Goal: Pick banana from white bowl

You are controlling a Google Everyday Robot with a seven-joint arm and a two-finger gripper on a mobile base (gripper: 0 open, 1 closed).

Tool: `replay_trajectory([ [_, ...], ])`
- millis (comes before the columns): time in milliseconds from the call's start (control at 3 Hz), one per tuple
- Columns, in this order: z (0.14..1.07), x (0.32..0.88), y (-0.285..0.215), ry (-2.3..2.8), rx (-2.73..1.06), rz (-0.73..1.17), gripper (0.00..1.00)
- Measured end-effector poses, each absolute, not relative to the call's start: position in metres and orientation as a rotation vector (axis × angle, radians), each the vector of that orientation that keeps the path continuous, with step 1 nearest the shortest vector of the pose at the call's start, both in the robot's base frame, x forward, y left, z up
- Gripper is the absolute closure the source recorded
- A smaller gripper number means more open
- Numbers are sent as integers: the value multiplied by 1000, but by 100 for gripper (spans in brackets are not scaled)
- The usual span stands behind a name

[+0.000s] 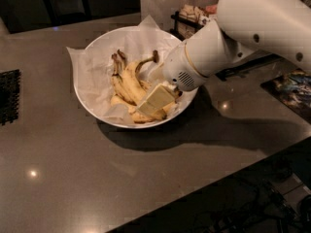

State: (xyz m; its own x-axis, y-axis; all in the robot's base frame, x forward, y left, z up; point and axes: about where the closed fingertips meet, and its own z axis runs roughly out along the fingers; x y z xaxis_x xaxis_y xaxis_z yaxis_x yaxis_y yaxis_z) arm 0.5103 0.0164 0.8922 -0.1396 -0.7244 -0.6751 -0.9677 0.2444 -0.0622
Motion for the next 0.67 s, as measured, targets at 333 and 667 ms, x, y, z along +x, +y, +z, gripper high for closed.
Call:
replay_trajectory([
  [333, 884, 510, 17, 1944, -1560, 533, 23],
  [667, 872, 510, 19, 1968, -1565, 550, 39],
])
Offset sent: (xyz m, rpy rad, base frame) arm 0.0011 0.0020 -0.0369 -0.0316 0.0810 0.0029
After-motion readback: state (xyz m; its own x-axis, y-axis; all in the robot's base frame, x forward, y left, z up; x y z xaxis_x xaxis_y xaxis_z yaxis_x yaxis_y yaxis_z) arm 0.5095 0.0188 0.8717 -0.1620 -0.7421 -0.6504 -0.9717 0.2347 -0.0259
